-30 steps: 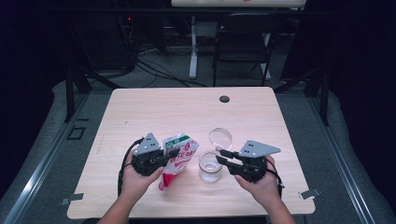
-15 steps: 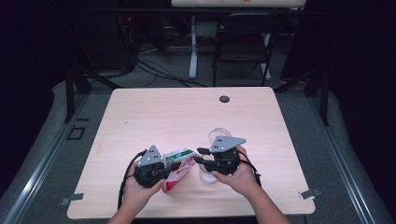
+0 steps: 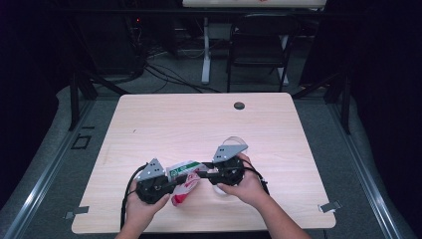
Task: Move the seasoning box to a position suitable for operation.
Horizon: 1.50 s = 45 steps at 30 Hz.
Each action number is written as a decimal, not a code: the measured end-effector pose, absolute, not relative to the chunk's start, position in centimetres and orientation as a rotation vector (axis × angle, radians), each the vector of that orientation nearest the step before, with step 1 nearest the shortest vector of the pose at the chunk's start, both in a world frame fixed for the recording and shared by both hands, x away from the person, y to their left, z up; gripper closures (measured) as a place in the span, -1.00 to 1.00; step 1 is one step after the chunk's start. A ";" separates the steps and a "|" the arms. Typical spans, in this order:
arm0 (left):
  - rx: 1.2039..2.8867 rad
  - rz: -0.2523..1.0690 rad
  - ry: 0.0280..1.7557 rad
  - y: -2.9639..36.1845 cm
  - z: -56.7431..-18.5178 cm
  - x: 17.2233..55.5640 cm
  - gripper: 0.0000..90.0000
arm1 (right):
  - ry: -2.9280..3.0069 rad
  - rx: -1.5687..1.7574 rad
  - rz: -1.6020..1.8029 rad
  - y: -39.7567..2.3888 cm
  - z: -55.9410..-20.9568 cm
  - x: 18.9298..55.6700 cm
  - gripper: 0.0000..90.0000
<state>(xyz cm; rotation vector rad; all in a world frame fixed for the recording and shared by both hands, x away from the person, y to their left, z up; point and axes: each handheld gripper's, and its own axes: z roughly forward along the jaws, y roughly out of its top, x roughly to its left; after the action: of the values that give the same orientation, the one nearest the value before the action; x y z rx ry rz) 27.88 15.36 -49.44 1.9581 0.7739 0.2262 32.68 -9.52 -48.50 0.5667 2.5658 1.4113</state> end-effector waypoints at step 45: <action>2.007 0.275 0.852 15.9 -51.9 26.7 0.14 | 2.584 0.559 1.354 -9.0 -48.3 31.2 1.00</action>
<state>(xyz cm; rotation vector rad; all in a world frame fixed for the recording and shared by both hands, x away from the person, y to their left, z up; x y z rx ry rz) 26.71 15.92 -51.90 2.0068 0.8516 0.2750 31.18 -9.02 -48.33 0.5588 2.5842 1.3542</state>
